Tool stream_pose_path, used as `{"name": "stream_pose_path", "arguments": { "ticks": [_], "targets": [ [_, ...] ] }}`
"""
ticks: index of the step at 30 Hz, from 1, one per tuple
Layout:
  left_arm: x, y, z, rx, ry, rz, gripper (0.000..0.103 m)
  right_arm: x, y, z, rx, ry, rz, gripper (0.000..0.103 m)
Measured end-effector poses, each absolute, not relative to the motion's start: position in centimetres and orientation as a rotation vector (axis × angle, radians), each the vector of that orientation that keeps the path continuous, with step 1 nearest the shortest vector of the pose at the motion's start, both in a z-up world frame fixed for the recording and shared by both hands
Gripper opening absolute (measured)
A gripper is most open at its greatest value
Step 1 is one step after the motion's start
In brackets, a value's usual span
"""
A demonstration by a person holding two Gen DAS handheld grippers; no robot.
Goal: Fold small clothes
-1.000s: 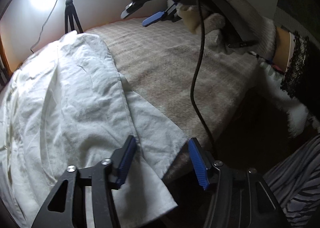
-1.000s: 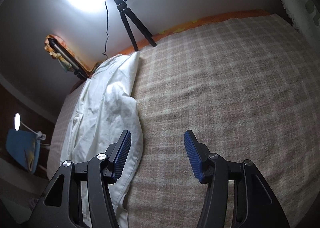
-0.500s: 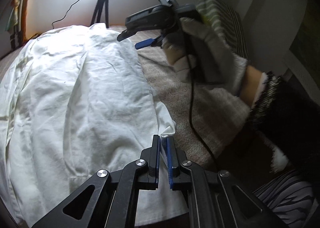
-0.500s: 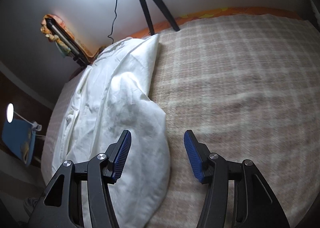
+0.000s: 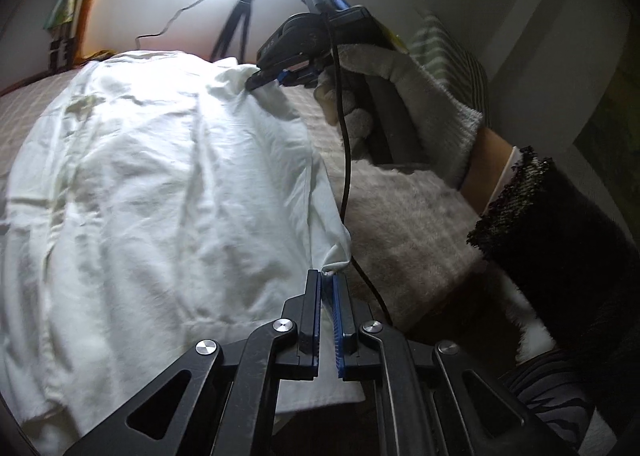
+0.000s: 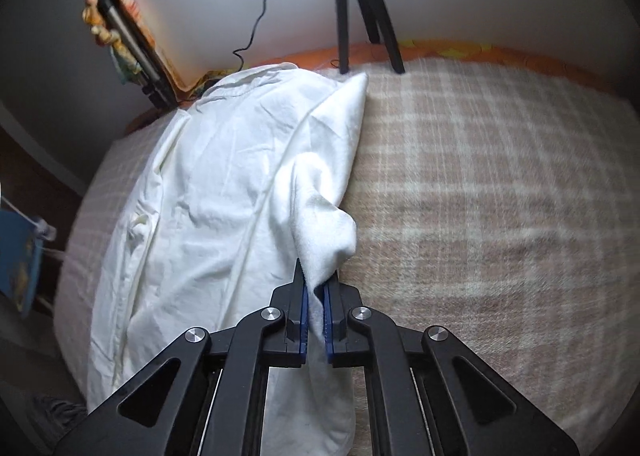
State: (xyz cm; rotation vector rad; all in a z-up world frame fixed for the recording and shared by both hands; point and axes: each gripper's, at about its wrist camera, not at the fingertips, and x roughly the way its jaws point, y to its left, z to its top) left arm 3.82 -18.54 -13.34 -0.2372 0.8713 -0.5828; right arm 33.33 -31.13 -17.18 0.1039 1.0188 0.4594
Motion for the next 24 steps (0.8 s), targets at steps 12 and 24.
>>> {"name": "stream_pose_path", "arguments": {
  "ticks": [12, 24],
  "targets": [
    [2.2, -11.4, -14.4, -0.353, 0.905, -0.48, 0.001, 32.5, -19.7, -15.6, -0.164, 1.019, 0.488, 0.004],
    [2.3, -10.0, -16.3, -0.34, 0.963, -0.448, 0.002, 32.4, -14.4, -18.7, -0.238, 1.083, 0.588, 0.031]
  ]
}}
